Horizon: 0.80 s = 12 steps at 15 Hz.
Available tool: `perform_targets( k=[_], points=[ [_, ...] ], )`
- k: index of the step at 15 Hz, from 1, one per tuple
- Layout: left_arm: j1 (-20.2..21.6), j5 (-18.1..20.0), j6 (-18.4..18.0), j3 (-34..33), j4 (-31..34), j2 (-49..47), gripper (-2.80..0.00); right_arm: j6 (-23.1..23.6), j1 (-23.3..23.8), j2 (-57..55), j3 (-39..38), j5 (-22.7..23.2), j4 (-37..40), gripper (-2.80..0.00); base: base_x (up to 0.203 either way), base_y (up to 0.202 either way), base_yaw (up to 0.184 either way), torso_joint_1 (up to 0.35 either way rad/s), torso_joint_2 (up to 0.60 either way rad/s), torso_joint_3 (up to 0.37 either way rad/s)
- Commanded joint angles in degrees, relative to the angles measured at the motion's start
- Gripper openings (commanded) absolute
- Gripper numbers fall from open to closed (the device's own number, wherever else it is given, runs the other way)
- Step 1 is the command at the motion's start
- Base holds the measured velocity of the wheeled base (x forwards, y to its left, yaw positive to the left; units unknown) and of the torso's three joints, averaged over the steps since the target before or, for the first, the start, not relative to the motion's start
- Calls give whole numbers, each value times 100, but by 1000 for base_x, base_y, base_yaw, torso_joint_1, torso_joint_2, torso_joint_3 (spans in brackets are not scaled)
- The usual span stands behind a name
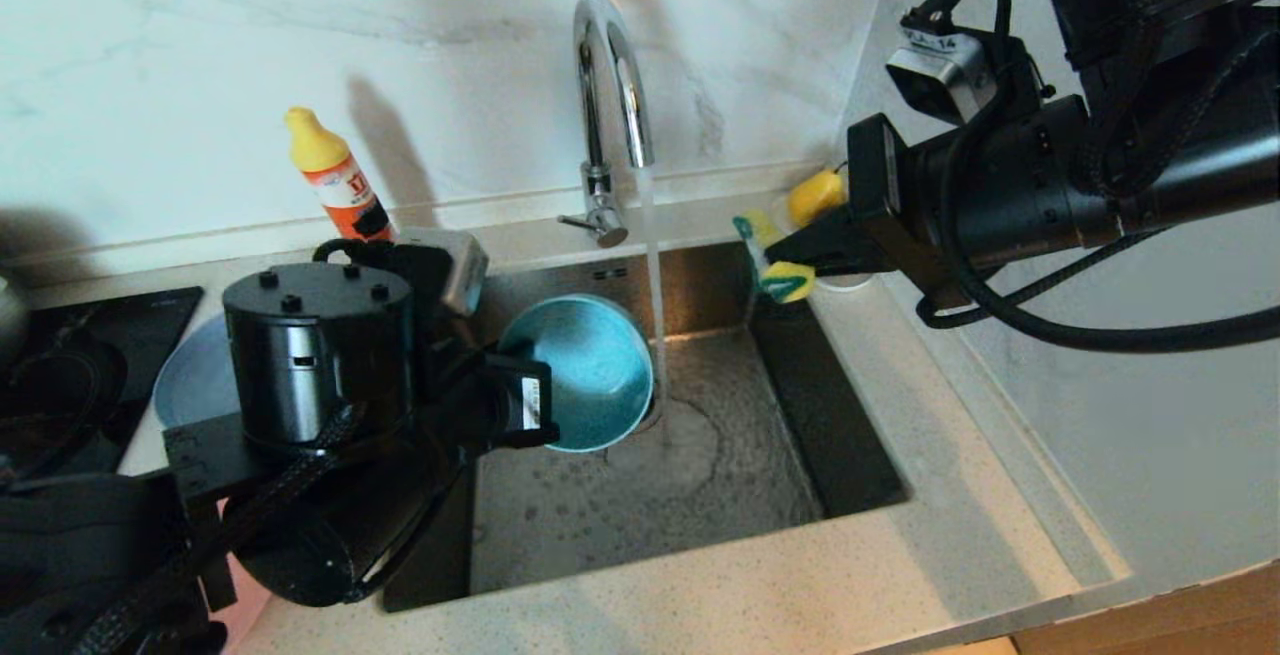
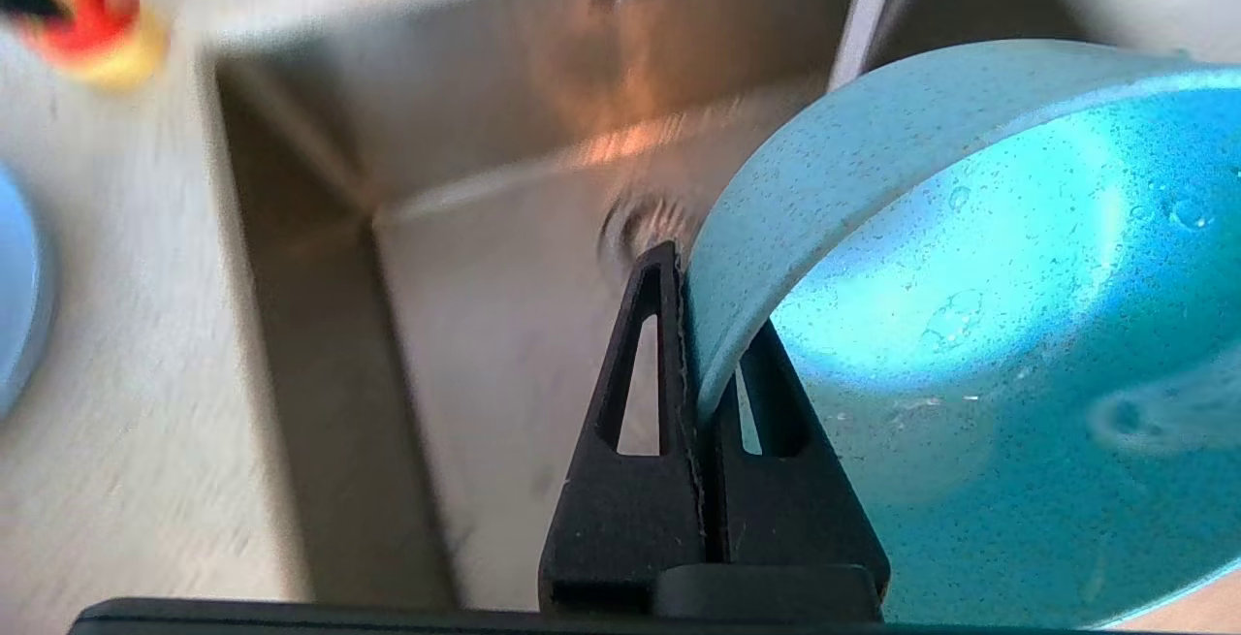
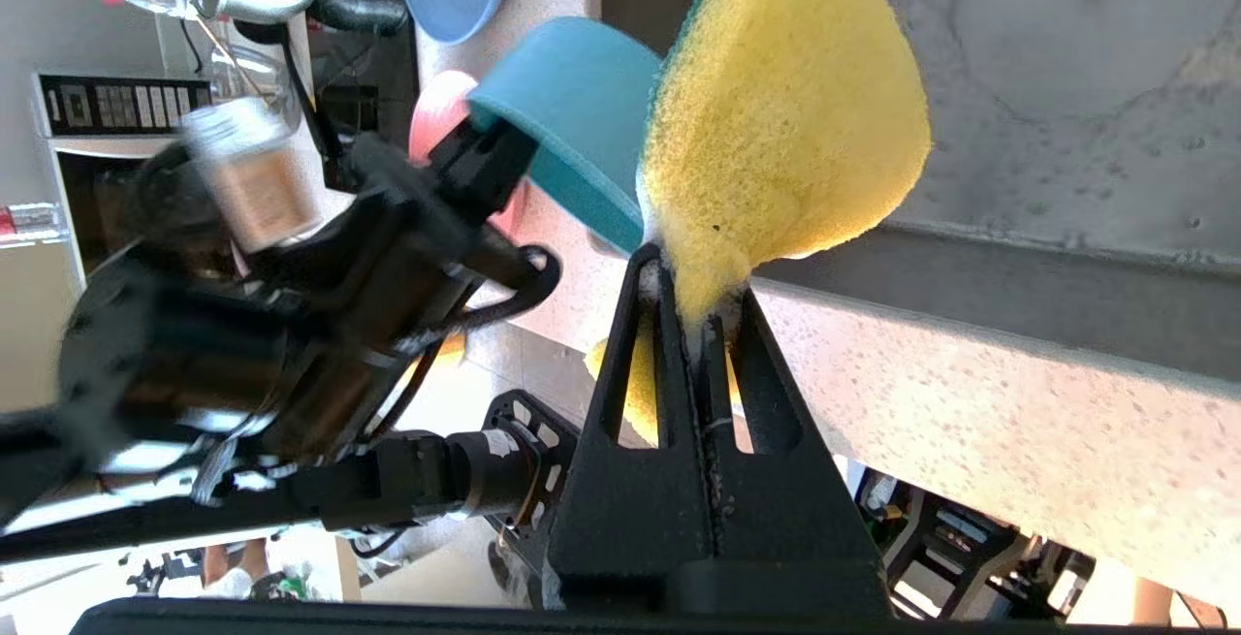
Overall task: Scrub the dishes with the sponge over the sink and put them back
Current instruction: Rinse the bowl
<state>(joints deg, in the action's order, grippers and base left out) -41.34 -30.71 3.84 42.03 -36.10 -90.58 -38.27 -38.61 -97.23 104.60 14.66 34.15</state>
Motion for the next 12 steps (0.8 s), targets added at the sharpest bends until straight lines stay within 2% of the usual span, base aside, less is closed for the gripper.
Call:
perform_targets(
  k=[1,6,9,12],
  points=[
    [125,14,158,96,642,-38,-280,-1,2,178,-248,9,7,-280,0,0,0,0,0,0],
    [433,686,1136,1197,2850,-253,-280,191,-38,475,-611,4,6,-280,0,0,0,0,0,0],
    [705,1414,1710,2119,4191,-603,-280,412,-63,639,-890,11,-13,-280,0,0,0,0,0,0],
    [867,1589,2428,3084,5011,-1297,-280,434,-165,775,-967,11,-11,-280,0,0,0,0,0,0]
  ],
)
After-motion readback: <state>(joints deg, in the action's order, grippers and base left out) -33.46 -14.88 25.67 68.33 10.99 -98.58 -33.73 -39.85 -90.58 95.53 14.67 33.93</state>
